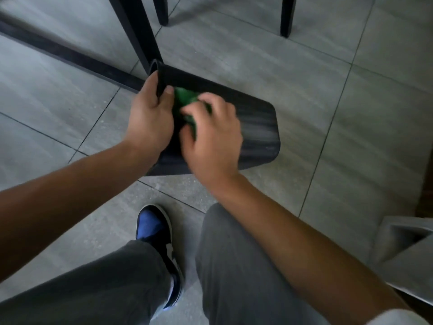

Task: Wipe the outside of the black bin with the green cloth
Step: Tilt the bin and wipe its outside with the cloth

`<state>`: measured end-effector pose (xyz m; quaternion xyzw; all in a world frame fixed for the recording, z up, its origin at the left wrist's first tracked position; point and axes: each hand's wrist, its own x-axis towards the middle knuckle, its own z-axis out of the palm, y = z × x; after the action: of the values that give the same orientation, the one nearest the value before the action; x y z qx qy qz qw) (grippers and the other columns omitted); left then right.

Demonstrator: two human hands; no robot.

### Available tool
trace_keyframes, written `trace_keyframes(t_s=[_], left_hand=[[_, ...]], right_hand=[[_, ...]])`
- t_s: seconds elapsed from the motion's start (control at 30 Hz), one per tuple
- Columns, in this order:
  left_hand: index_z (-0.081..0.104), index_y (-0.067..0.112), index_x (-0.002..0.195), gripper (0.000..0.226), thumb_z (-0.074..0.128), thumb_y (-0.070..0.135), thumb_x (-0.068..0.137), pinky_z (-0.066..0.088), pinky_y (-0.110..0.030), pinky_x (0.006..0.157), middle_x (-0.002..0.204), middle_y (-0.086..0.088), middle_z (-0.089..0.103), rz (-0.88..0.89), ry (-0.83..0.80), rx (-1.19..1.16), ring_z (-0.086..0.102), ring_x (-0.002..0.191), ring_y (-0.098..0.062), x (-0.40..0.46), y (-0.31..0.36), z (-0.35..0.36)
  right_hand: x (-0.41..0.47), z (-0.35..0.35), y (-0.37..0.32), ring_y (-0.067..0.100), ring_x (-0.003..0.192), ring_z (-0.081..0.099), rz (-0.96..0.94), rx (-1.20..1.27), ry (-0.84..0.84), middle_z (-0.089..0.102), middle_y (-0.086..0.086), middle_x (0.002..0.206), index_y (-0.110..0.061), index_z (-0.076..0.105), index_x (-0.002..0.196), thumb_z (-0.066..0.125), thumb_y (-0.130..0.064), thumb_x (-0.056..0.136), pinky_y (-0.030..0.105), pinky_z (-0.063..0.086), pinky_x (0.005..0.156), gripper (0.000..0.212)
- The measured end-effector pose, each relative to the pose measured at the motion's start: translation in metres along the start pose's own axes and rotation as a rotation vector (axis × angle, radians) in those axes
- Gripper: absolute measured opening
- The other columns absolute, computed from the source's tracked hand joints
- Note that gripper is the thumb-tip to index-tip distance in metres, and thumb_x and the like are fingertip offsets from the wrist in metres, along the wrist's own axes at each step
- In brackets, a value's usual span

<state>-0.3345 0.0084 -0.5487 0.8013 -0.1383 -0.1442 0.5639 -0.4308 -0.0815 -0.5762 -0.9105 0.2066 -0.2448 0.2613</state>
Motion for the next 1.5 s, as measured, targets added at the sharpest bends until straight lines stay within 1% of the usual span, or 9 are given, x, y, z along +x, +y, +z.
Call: trace_keyframes(t_s=[0.1, 0.3, 0.5, 0.67, 0.9, 1.0, 1.13, 1.27, 1.5], left_hand=[[0.063, 0.027, 0.126, 0.027, 0.044, 0.020, 0.108, 0.058, -0.030, 0.093, 0.108, 0.012, 0.075, 0.019, -0.024, 0.021, 0.071, 0.105, -0.007, -0.005, 0.003, -0.003], [0.055, 0.027, 0.143, 0.034, 0.042, 0.027, 0.111, 0.059, -0.033, 0.097, 0.122, 0.011, 0.069, -0.071, 0.015, 0.020, 0.067, 0.111, -0.005, -0.006, -0.002, -0.008], [0.046, 0.016, 0.153, 0.044, 0.044, 0.023, 0.109, 0.048, -0.042, 0.112, 0.143, -0.002, 0.062, -0.030, -0.024, 0.047, 0.057, 0.133, -0.018, 0.000, 0.012, 0.019], [0.060, 0.017, 0.137, 0.033, 0.045, 0.015, 0.107, 0.054, -0.028, 0.098, 0.117, 0.009, 0.074, -0.001, -0.024, -0.004, 0.068, 0.112, -0.006, -0.003, 0.011, 0.014], [0.054, 0.053, 0.119, 0.030, 0.041, 0.027, 0.111, 0.059, -0.018, 0.087, 0.119, 0.017, 0.068, -0.053, -0.039, -0.009, 0.067, 0.109, -0.004, -0.008, 0.007, -0.011], [0.053, 0.056, 0.117, 0.029, 0.042, 0.030, 0.111, 0.059, -0.018, 0.085, 0.116, 0.020, 0.068, -0.058, -0.028, 0.000, 0.068, 0.108, -0.004, -0.004, 0.006, -0.011], [0.058, 0.051, 0.115, 0.026, 0.044, 0.030, 0.109, 0.061, -0.032, 0.090, 0.113, 0.015, 0.071, -0.083, 0.028, -0.003, 0.070, 0.103, -0.006, 0.000, -0.005, -0.014], [0.061, 0.057, 0.107, 0.029, 0.046, 0.032, 0.107, 0.061, -0.033, 0.091, 0.110, 0.018, 0.072, -0.096, 0.012, -0.006, 0.071, 0.104, -0.005, 0.001, -0.003, -0.013], [0.054, 0.051, 0.119, 0.028, 0.043, 0.027, 0.110, 0.058, -0.027, 0.093, 0.119, 0.017, 0.069, -0.082, -0.008, -0.027, 0.068, 0.110, -0.005, -0.002, -0.009, -0.019]], right_hand=[[-0.002, -0.007, 0.011, 0.029, 0.104, 0.059, -0.097, 0.088, -0.055, 0.061, 0.005, 0.124, -0.021, 0.069, 0.104, 0.060, -0.026, 0.084, 0.032, 0.045, 0.072, 0.022], [0.015, -0.030, 0.151, 0.039, 0.121, 0.055, 0.603, -0.181, -0.102, 0.056, 0.013, 0.131, -0.021, 0.062, 0.121, 0.055, -0.024, 0.094, 0.041, 0.048, 0.087, 0.028], [-0.011, -0.018, 0.047, 0.034, 0.106, 0.059, 0.174, -0.088, 0.038, 0.061, 0.011, 0.121, -0.019, 0.068, 0.106, 0.053, -0.024, 0.083, 0.041, 0.049, 0.079, 0.028], [-0.002, -0.013, 0.031, 0.029, 0.102, 0.059, -0.075, 0.044, 0.080, 0.062, 0.007, 0.121, -0.018, 0.070, 0.105, 0.060, -0.023, 0.085, 0.033, 0.045, 0.073, 0.022], [-0.010, -0.027, 0.168, 0.041, 0.112, 0.061, 0.619, -0.189, -0.203, 0.060, 0.017, 0.128, -0.017, 0.061, 0.126, 0.049, -0.021, 0.100, 0.036, 0.045, 0.079, 0.029], [-0.016, -0.040, 0.167, 0.035, 0.106, 0.066, 0.558, -0.134, -0.212, 0.065, 0.010, 0.126, -0.020, 0.062, 0.124, 0.048, -0.020, 0.102, 0.036, 0.049, 0.083, 0.027], [0.019, -0.063, 0.120, -0.009, 0.085, 0.063, 0.405, 0.284, 0.034, 0.069, -0.025, 0.096, -0.041, 0.067, 0.102, 0.054, -0.028, 0.092, 0.013, 0.048, 0.077, 0.020], [0.046, -0.052, 0.087, 0.011, 0.086, 0.074, 0.529, 0.851, -0.104, 0.079, -0.008, 0.092, -0.031, 0.079, 0.088, 0.057, -0.017, 0.089, 0.025, 0.057, 0.074, 0.025], [0.018, -0.040, 0.105, 0.009, 0.124, 0.063, 0.478, 0.478, 0.196, 0.069, 0.001, 0.133, -0.013, 0.064, 0.134, 0.041, -0.026, 0.109, 0.033, 0.049, 0.111, 0.036]])
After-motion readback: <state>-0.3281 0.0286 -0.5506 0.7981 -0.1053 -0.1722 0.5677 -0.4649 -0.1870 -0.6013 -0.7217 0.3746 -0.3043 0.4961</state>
